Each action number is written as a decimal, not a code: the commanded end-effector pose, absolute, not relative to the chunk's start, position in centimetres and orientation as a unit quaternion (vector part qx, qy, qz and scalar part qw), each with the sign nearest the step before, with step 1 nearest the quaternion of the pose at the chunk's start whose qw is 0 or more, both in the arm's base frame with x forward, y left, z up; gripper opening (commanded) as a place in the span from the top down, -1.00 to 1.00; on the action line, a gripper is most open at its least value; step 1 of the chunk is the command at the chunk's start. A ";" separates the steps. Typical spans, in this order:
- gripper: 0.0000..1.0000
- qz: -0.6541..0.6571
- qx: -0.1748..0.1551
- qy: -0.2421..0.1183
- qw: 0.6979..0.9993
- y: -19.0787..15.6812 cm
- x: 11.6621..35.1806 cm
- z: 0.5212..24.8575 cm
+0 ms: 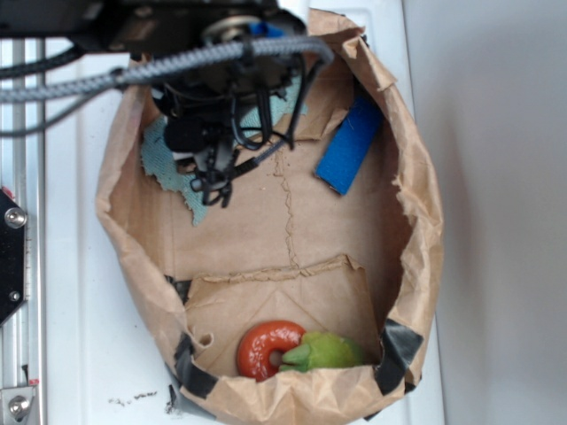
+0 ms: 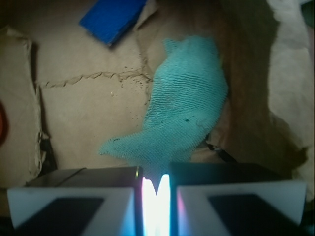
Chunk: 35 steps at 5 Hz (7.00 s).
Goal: Grab the blue cloth.
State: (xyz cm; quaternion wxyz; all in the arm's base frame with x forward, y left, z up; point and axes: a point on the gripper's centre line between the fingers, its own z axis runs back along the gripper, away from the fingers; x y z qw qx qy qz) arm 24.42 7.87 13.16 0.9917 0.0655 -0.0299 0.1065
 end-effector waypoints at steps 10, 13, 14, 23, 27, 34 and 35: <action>1.00 0.087 0.171 -0.059 0.980 12.4 26.6 4.0; 1.00 0.093 0.145 -0.055 0.983 12.9 27.0 5.6; 1.00 0.083 0.099 -0.053 0.990 13.2 26.4 8.3; -1.00 -0.007 0.129 -0.044 0.991 12.2 24.0 3.4; 1.00 0.021 0.156 -0.043 0.987 11.9 24.5 2.6; 1.00 0.048 0.059 -0.045 0.996 12.6 23.6 10.7; 1.00 0.042 0.024 -0.034 0.998 12.1 23.7 13.8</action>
